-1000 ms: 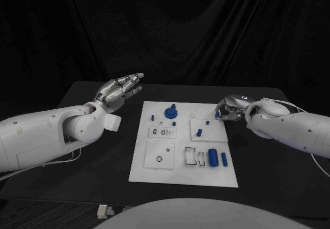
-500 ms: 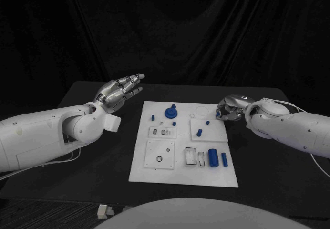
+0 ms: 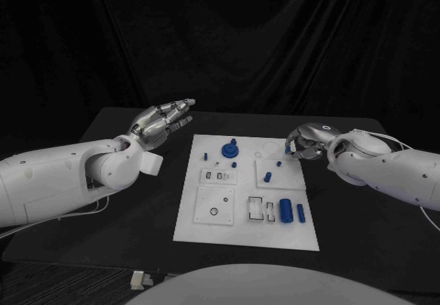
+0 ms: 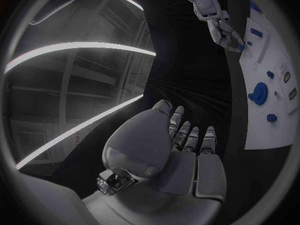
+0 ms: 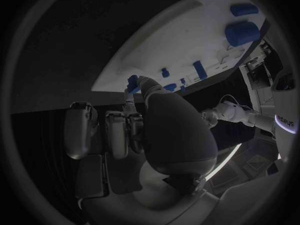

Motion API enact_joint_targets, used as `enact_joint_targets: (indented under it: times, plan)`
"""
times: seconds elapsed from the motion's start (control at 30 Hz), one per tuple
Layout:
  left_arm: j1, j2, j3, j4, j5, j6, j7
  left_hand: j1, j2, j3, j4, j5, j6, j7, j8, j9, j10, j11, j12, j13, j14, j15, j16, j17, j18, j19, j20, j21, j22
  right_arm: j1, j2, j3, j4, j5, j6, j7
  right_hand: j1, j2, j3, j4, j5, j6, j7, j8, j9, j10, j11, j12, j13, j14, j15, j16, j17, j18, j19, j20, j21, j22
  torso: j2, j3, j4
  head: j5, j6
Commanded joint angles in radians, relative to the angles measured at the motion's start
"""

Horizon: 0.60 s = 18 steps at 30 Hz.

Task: Assemble the parts on the task board

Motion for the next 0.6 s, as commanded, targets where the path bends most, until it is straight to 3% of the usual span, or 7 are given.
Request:
enact_joint_targets:
  times: [0.03, 0.13, 0.23, 0.47, 0.6]
  plan:
    - [-0.001, 0.000, 0.001, 0.002, -0.004, 0.013, 0.006, 0.010, 0.002, 0.007, -0.001, 0.006, 0.001, 0.006, 0.006, 0.001, 0.001, 0.007, 0.005, 0.001, 0.002, 0.007, 0.005, 0.001, 0.008, 0.002, 0.007, -0.002, 0.001, 0.025, -0.008, 0.002, 0.060, -0.006, -0.070, -0.015, 0.008, -0.002, 0.001, -0.006, 0.004, 0.009, 0.002, 0.004, 0.002, 0.102, -0.003, 0.004, 0.263, 0.106, -0.007, 0.003, 0.263, 0.004, -0.005, -0.004, -0.007, 0.196, 0.000, -0.0001, -0.0007, 0.004, 0.000]
    - [-0.001, 0.002, 0.001, 0.002, -0.004, 0.014, 0.004, 0.010, 0.002, 0.007, -0.001, 0.006, 0.001, 0.006, 0.006, 0.001, 0.001, 0.007, 0.005, 0.001, 0.002, 0.007, 0.005, 0.001, 0.008, 0.002, 0.007, -0.002, 0.001, 0.043, -0.011, 0.002, 0.129, -0.006, -0.124, -0.005, 0.007, -0.004, 0.000, -0.008, 0.001, 0.008, 0.004, 0.005, 0.004, 0.102, 0.000, 0.004, 0.263, 0.106, -0.005, 0.003, 0.263, 0.003, -0.003, -0.003, -0.005, 0.197, -0.001, -0.0010, -0.0014, 0.009, 0.000]
    - [-0.001, 0.002, 0.001, 0.001, -0.004, 0.015, 0.002, 0.010, 0.002, 0.007, -0.001, 0.006, 0.001, 0.006, 0.006, 0.001, 0.001, 0.007, 0.005, 0.001, 0.002, 0.007, 0.005, 0.001, 0.008, 0.002, 0.007, -0.002, 0.001, 0.050, 0.006, 0.002, 0.170, -0.012, -0.138, -0.001, 0.010, -0.006, 0.003, -0.014, 0.013, 0.010, 0.005, 0.009, 0.007, 0.102, 0.002, 0.004, 0.263, 0.106, -0.003, 0.003, 0.263, 0.002, 0.001, -0.001, 0.000, 0.198, -0.001, -0.0011, -0.0009, 0.009, 0.000]
    - [-0.001, 0.006, 0.001, 0.001, -0.004, 0.019, -0.003, 0.010, 0.002, 0.008, -0.001, 0.006, 0.002, 0.006, 0.006, 0.001, 0.001, 0.007, 0.005, 0.001, 0.002, 0.007, 0.005, 0.001, 0.009, 0.002, 0.008, -0.002, 0.002, 0.034, 0.048, 0.002, 0.220, -0.047, -0.070, -0.017, 0.009, -0.005, 0.005, -0.015, 0.015, 0.011, 0.006, 0.010, 0.009, 0.102, 0.007, 0.004, 0.263, 0.106, 0.000, 0.003, 0.263, 0.003, 0.000, 0.000, -0.002, 0.197, -0.001, 0.0003, 0.0015, 0.012, 0.000]
    - [-0.001, 0.008, 0.001, -0.001, -0.004, 0.021, -0.005, 0.010, 0.002, 0.009, -0.001, 0.006, 0.003, 0.006, 0.007, 0.002, 0.001, 0.007, 0.005, 0.001, 0.003, 0.007, 0.005, 0.001, 0.009, 0.003, 0.008, -0.002, 0.002, 0.019, 0.074, 0.002, 0.230, -0.067, -0.034, -0.032, 0.009, -0.005, 0.006, -0.017, 0.013, 0.007, 0.009, 0.009, 0.009, 0.102, 0.010, 0.004, 0.263, 0.106, 0.002, 0.003, 0.263, 0.003, -0.002, 0.001, -0.005, 0.196, -0.002, 0.0018, 0.0050, 0.005, 0.000]
